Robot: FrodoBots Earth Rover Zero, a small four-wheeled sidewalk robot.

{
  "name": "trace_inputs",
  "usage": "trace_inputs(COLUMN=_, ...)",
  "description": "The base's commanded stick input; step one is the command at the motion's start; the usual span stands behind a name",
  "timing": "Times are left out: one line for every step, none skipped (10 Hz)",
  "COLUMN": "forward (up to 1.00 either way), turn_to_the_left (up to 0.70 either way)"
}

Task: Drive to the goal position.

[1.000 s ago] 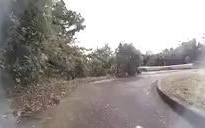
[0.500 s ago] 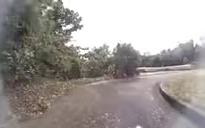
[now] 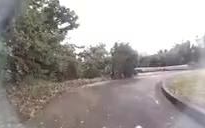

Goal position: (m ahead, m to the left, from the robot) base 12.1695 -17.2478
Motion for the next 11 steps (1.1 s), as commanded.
trace_inputs(forward=0.70, turn_to_the_left=-0.10)
trace_inputs(forward=0.70, turn_to_the_left=-0.11)
trace_inputs(forward=0.70, turn_to_the_left=-0.14)
trace_inputs(forward=0.70, turn_to_the_left=-0.14)
trace_inputs(forward=0.70, turn_to_the_left=-0.14)
trace_inputs(forward=0.70, turn_to_the_left=-0.10)
trace_inputs(forward=0.70, turn_to_the_left=-0.08)
trace_inputs(forward=0.70, turn_to_the_left=0.00)
trace_inputs(forward=0.70, turn_to_the_left=0.00)
trace_inputs(forward=0.70, turn_to_the_left=0.00)
trace_inputs(forward=0.70, turn_to_the_left=0.00)
